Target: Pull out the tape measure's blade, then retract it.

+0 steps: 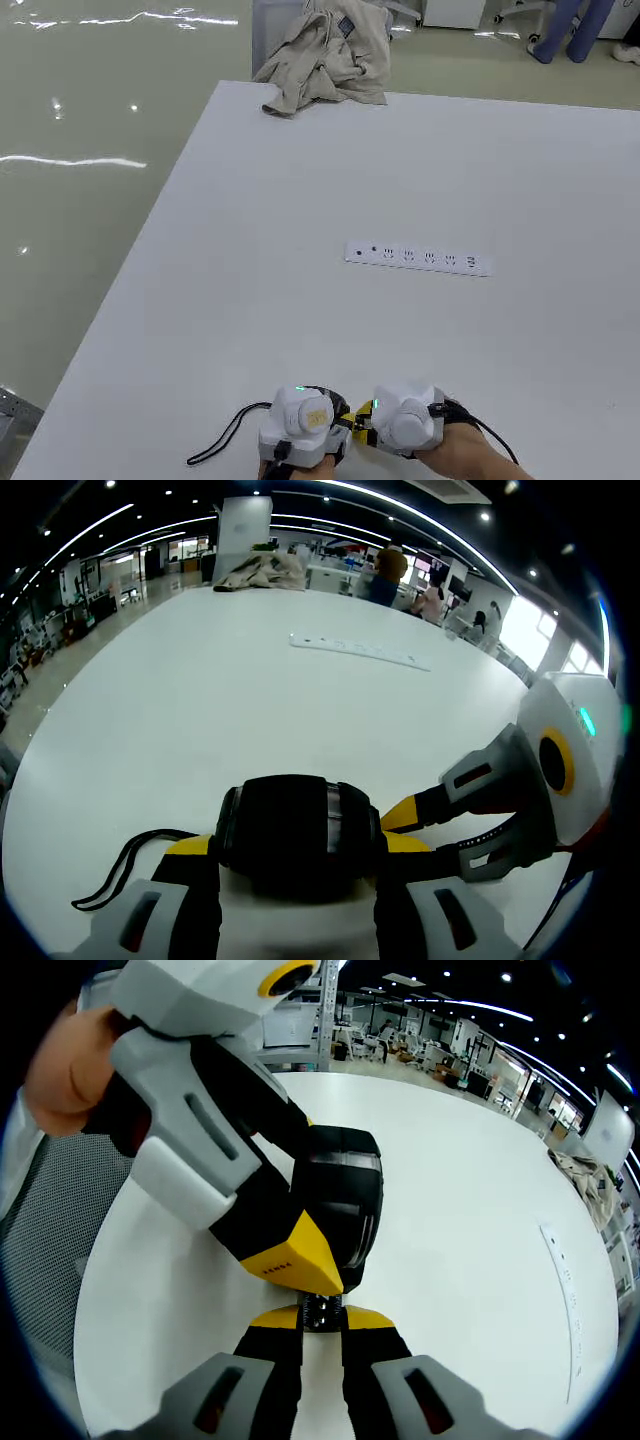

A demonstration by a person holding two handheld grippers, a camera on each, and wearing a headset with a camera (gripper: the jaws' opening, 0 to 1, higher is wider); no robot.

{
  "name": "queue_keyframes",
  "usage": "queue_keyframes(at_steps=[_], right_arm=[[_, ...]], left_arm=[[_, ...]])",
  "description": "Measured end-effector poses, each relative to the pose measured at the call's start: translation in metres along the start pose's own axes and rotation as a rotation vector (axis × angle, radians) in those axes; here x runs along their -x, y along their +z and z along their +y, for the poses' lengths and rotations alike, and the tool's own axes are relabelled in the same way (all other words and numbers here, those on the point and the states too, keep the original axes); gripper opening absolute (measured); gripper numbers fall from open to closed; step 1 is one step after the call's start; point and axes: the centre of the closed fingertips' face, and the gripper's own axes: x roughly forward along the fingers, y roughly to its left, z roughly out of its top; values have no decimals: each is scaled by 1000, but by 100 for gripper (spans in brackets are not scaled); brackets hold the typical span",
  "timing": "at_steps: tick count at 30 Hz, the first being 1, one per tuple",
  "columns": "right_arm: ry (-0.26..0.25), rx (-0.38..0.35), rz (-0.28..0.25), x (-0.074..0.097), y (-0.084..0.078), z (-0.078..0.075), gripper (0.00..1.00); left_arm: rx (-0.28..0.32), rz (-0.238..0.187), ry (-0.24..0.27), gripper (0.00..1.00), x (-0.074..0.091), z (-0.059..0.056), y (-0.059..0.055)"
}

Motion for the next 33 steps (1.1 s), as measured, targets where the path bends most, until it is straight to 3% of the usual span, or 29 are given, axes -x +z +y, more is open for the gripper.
queue_keyframes(at_steps=[16,33], right_arm=[[20,21,-7,-4,2,0,14],[8,34,14,-4,0,0,16]], left_arm=[[0,2,0,59,0,0,0],[-7,-1,8,61,0,0,0]])
